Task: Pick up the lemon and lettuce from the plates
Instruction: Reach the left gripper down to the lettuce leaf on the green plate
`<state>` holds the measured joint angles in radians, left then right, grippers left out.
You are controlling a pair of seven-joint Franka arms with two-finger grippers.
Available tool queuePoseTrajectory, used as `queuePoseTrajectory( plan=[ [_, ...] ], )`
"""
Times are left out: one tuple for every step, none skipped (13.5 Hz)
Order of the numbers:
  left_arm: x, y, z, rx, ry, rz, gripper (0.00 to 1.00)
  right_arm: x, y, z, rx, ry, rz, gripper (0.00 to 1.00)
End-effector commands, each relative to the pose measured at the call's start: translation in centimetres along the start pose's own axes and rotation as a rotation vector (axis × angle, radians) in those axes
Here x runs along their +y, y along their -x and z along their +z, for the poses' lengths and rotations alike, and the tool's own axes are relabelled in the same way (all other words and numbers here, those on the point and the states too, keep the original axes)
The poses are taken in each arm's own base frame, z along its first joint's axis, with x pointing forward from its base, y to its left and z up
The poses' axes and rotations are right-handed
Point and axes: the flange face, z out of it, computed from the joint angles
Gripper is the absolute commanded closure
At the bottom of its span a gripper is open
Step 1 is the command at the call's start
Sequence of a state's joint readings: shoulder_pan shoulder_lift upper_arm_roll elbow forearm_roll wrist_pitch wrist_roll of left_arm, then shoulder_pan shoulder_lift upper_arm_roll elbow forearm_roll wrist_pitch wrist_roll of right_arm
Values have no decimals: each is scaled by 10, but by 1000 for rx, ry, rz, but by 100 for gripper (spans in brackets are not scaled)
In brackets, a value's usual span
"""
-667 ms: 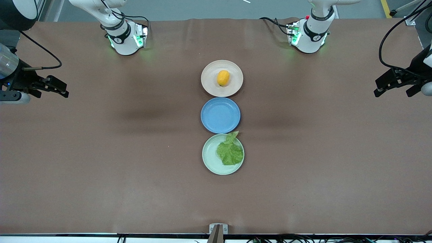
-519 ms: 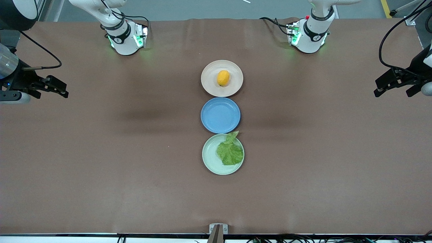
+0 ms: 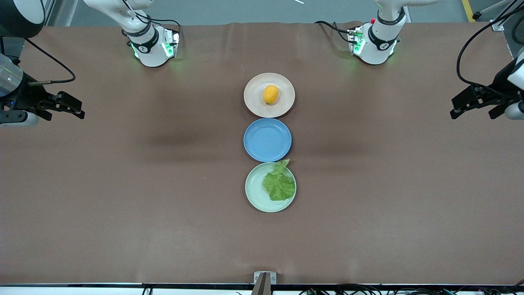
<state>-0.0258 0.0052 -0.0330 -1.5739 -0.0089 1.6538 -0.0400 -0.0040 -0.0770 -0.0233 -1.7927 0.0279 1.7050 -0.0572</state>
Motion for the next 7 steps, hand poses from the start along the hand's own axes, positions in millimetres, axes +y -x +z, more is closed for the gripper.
queuePoseTrajectory(
  plan=[
    [46, -13, 35, -65, 21, 1, 0, 1, 8, -2, 1, -17, 0, 0],
    [71, -18, 55, -96, 20, -18, 0, 2, 9, -2, -6, -16, 1, 0],
    [102, -22, 79, -125, 16, -34, 0, 3, 10, -3, -12, -17, 1, 0],
    [126, -26, 99, -132, 16, -55, 0, 5, 10, -4, -21, -17, 3, 0],
    [152, -31, 123, -132, 24, -83, 0, 5, 9, -6, -20, -16, 3, 0],
    [180, -35, 150, -135, 31, -111, 0, 5, 6, -7, -17, -15, 5, 0],
    [199, -41, 171, -116, 53, -150, 0, 5, 2, -4, -20, -15, 5, 0]
  ],
)
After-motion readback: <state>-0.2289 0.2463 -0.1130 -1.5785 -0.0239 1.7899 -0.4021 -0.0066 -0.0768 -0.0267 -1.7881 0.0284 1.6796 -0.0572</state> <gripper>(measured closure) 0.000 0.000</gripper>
